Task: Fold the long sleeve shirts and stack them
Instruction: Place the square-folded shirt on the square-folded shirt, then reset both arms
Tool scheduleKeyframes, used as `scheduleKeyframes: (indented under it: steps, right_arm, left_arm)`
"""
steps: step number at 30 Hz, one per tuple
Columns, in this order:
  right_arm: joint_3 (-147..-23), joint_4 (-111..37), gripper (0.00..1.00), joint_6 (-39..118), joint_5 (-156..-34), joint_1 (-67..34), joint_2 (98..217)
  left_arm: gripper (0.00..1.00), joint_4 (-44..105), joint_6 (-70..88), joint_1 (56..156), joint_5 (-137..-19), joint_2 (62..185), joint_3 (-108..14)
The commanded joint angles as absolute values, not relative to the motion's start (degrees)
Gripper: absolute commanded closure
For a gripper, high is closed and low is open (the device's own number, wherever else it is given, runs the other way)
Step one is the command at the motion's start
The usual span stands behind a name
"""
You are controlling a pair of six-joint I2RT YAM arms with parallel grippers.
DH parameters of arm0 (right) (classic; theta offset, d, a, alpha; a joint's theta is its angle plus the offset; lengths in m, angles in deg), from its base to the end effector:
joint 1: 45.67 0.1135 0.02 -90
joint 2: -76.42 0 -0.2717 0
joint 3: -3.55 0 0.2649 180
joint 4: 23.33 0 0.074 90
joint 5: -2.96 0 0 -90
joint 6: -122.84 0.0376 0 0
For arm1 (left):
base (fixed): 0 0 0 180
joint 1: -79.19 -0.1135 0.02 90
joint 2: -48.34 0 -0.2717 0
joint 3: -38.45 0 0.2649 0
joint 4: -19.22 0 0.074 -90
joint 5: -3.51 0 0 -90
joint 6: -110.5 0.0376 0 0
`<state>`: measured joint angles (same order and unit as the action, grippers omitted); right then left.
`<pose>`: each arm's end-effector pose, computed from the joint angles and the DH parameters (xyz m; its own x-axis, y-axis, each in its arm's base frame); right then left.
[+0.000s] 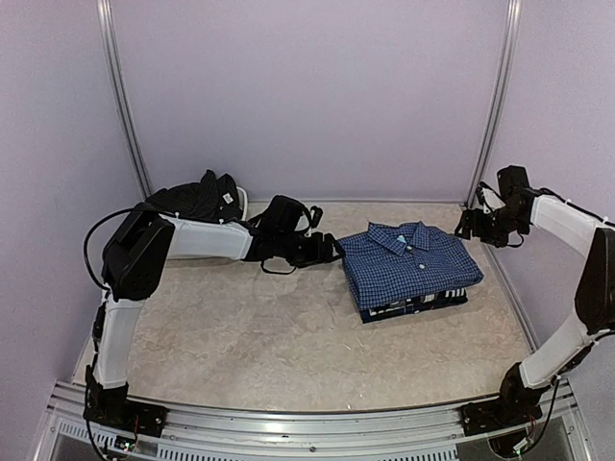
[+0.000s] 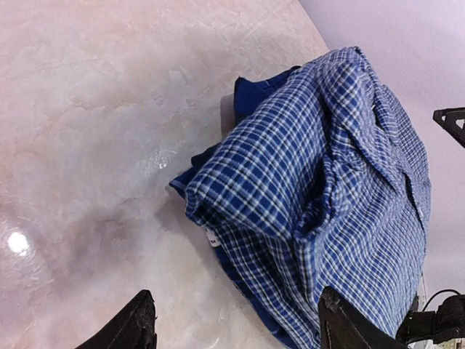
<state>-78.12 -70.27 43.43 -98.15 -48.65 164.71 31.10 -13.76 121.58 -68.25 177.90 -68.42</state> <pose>0.3408 -0.0105 0.2653 -0.8013 0.2223 -0.5554 0.0854 0.9614 0.2615 0.3819 -0.3645 0.1585 -0.8140 0.0191 -0.5806 0.4506 0.6515 -0.6103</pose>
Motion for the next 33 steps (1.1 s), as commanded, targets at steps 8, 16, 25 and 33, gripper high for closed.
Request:
scheduleKeyframes:
  steps: [8,16,25,33]
  right_arm:
    - [-68.72,-64.2,0.11,46.05,-96.05,-37.66,144.23]
    - [-67.94,-60.02,0.04,44.9,-98.83,-37.63,142.34]
    - [-65.28,-48.34,0.02,44.69,-106.24,-37.72,138.17]
    - [-64.04,-46.37,0.0,42.04,-108.66,-37.68,137.72]
  left_arm:
    - [0.11,25.91,-5.68,120.06,-82.21,150.54,-47.23]
    - [0.01,36.93,4.94,119.29,-113.55,129.37,-37.25]
    - [0.01,39.46,0.32,116.86,-112.72,115.14,-30.96]
    - [0.01,35.12,3.29,116.37,-115.8,100.06,-20.98]
